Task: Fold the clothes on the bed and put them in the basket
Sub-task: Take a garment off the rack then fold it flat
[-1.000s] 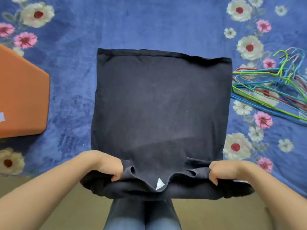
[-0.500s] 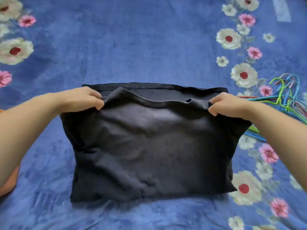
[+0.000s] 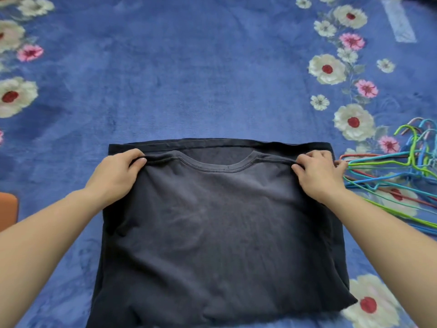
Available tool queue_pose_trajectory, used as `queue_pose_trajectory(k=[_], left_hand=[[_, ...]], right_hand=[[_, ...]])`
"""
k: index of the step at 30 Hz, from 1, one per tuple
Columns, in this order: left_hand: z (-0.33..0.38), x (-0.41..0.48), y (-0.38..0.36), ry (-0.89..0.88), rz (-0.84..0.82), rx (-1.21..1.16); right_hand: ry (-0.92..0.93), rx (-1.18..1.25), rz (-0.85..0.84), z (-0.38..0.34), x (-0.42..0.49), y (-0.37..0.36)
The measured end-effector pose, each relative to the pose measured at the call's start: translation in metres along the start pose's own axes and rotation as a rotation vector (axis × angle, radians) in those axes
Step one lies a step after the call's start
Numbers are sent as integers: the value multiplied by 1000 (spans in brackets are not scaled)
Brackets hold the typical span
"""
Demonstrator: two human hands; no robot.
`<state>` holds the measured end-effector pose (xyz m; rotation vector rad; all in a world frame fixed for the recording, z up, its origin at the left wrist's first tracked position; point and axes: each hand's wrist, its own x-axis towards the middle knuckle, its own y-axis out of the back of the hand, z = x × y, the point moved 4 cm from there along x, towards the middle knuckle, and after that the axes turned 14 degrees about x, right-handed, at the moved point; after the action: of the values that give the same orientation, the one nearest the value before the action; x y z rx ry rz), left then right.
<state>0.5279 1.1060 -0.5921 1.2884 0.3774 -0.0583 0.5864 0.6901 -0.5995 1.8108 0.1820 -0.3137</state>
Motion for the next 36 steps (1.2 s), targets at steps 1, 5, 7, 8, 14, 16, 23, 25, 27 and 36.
queue_pose_trajectory(k=[1, 5, 7, 8, 14, 16, 23, 25, 27, 36], left_hand=[[2, 3, 4, -27, 18, 3], [7, 18, 27, -65, 222, -29], [9, 28, 28, -29, 261, -22], [11, 32, 24, -1, 253, -4], [2, -21, -28, 435, 267, -159], [-12, -42, -41, 598, 250, -287], [-39, -20, -37, 729, 263, -466], [-45, -13, -25, 634, 350, -347], [-53, -12, -20, 615, 406, -303], [-32, -94, -46, 761, 346, -527]], right_hand=[[34, 4, 79, -2, 3, 5], [59, 10, 336, 2, 8, 27], [-6, 55, 319, 5, 15, 29], [-41, 87, 292, 5, 17, 26], [-104, 291, 350, 4, -23, -13], [-218, 408, 454, 21, -43, -19], [-417, 645, 378, 58, -20, -18], [-334, 566, 375, 59, -9, -4], [-280, 526, 397, 61, -3, 6], [-284, 673, 386, 77, -93, -34]])
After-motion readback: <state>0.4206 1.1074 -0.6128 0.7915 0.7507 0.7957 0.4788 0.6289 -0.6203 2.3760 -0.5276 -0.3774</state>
